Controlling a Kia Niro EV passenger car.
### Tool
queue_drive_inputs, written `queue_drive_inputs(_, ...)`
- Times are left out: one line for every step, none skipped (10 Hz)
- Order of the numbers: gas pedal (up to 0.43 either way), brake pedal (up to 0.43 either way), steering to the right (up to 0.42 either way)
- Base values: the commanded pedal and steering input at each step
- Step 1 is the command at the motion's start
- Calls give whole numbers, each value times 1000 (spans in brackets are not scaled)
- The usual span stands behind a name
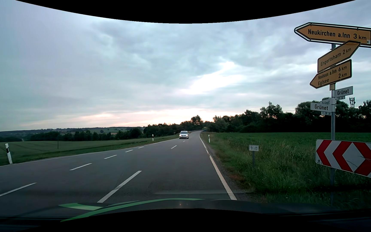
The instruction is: Follow the waypoints while adhering to traffic rules and regulations
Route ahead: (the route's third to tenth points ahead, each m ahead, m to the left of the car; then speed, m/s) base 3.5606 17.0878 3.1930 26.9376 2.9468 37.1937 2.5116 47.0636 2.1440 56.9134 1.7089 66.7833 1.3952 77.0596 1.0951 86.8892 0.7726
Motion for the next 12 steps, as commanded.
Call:
queue_drive_inputs(0, 256, -2)
queue_drive_inputs(0, 256, -4)
queue_drive_inputs(0, 244, -5)
queue_drive_inputs(0, 232, -5)
queue_drive_inputs(0, 226, -5)
queue_drive_inputs(0, 220, -5)
queue_drive_inputs(0, 213, -5)
queue_drive_inputs(0, 213, -5)
queue_drive_inputs(0, 207, -5)
queue_drive_inputs(0, 201, -5)
queue_drive_inputs(0, 201, -6)
queue_drive_inputs(0, 201, -6)
